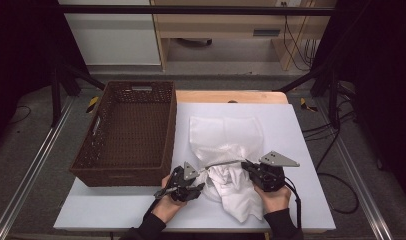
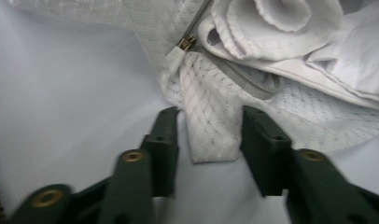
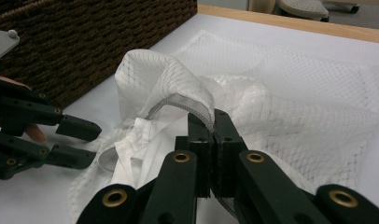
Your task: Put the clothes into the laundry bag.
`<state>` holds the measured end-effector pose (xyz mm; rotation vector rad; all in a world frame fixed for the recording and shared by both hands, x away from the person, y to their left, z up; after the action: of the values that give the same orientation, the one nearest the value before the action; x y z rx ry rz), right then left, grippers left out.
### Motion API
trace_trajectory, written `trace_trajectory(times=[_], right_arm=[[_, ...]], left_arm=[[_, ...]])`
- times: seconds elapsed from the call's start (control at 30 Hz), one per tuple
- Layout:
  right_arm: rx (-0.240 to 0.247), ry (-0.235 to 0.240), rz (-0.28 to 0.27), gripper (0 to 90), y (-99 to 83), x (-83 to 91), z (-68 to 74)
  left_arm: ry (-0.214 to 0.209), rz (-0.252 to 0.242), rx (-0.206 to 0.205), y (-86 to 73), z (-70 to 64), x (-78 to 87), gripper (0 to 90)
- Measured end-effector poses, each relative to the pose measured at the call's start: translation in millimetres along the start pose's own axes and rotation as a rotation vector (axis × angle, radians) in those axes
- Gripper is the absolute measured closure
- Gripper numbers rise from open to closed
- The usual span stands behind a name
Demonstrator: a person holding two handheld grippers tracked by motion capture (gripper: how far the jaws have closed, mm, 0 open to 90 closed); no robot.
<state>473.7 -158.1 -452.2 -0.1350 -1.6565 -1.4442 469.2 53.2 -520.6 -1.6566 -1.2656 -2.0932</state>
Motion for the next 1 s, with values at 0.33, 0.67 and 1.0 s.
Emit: trace_trajectory(times=[0.33, 0.67, 1.0], right_arm=[[0.006, -0.002, 0.002, 88.1, -0.4, -1.7, 0.9], [0.015, 0.0, 0.01, 88.1, -0.4, -4.3, 4.6], [0.01, 0.002, 0.009, 88.0, 0.0, -2.6, 3.4]], left_arm=[[0.054, 0.02, -0.046, -10.1, -8.9, 12.1, 87.0], [0.018, 0.019, -0.048, -32.1, -19.5, 24.8, 80.0], [-0.074, -0.053, -0.131, 8.6, -68.7, 25.2, 38.0]])
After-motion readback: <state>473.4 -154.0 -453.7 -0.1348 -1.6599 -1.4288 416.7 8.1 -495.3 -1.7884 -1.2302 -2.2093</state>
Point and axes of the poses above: each handheld gripper's, and its own axes: x roughly backward along the jaws, y roughly out of its top, z roughly to its left, the point moved 6 cm from there along -x, roughly forward along the jaws, and after that the axes turned 15 degrees about z, right-handed, at the moved point
